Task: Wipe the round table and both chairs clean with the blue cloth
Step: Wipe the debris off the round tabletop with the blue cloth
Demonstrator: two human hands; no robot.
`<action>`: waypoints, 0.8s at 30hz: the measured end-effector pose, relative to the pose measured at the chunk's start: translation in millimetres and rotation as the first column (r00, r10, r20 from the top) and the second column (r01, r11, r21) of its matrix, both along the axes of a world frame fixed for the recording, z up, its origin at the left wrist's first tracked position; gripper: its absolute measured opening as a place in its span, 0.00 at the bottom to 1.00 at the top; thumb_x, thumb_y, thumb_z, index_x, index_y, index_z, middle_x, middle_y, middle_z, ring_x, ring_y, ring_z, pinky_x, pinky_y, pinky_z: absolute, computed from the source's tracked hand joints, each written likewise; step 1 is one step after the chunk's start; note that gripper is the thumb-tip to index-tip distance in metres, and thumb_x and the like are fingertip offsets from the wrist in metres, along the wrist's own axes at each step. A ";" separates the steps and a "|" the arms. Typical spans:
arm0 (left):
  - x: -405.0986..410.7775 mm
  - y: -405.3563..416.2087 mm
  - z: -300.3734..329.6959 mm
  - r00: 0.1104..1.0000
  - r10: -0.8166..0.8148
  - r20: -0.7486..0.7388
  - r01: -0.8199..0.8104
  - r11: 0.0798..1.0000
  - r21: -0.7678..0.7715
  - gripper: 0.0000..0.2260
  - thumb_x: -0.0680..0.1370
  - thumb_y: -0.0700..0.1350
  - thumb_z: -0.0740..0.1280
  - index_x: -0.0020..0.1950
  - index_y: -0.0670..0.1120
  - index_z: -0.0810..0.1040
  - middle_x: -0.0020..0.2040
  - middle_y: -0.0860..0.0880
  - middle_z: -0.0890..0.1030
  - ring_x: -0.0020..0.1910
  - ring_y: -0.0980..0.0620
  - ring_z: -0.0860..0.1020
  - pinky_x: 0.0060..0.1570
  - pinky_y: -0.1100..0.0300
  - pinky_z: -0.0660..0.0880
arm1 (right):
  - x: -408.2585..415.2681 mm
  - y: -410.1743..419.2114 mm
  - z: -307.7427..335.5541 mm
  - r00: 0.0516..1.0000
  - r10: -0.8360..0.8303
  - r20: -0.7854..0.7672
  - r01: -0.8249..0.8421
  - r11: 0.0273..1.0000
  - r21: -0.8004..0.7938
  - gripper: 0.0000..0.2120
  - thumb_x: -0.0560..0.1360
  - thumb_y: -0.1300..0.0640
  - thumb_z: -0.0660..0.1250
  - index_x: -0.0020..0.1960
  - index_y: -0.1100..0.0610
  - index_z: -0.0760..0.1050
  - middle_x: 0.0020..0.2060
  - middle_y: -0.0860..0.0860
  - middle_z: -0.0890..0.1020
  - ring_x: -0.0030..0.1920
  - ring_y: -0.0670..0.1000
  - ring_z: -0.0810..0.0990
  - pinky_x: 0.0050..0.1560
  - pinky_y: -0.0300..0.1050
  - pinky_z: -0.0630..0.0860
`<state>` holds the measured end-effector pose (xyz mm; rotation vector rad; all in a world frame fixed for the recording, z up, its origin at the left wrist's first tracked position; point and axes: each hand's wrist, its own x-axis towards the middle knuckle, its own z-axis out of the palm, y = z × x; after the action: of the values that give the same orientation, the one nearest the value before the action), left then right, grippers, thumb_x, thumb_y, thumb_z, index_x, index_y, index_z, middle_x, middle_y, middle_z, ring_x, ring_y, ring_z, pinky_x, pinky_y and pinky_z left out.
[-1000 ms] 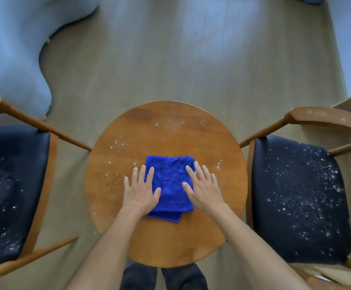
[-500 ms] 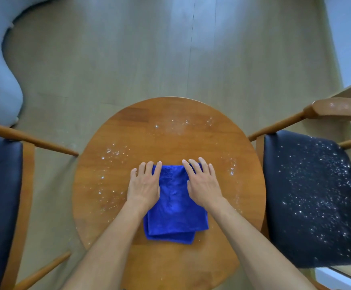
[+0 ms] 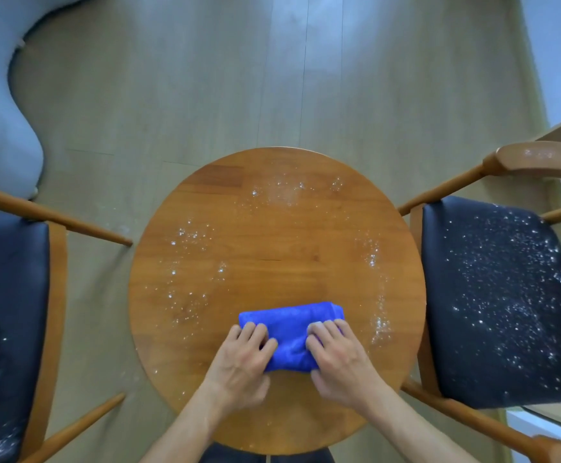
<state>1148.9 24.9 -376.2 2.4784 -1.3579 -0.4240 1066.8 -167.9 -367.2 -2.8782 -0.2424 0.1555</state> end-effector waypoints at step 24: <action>34.2 -30.5 -28.3 0.893 0.449 0.019 -0.449 0.890 0.083 0.22 0.71 0.44 0.53 0.57 0.37 0.77 0.60 0.38 0.76 0.60 0.36 0.74 0.51 0.42 0.75 | 24.5 31.2 -70.1 0.848 -0.528 0.046 0.530 0.840 -0.120 0.30 0.75 0.39 0.61 0.74 0.49 0.65 0.74 0.63 0.60 0.73 0.65 0.61 0.66 0.64 0.67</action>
<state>1183.1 -5.5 -404.5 2.7501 -0.7315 -0.3772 1091.3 -136.7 -437.3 -2.9431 0.5876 0.0501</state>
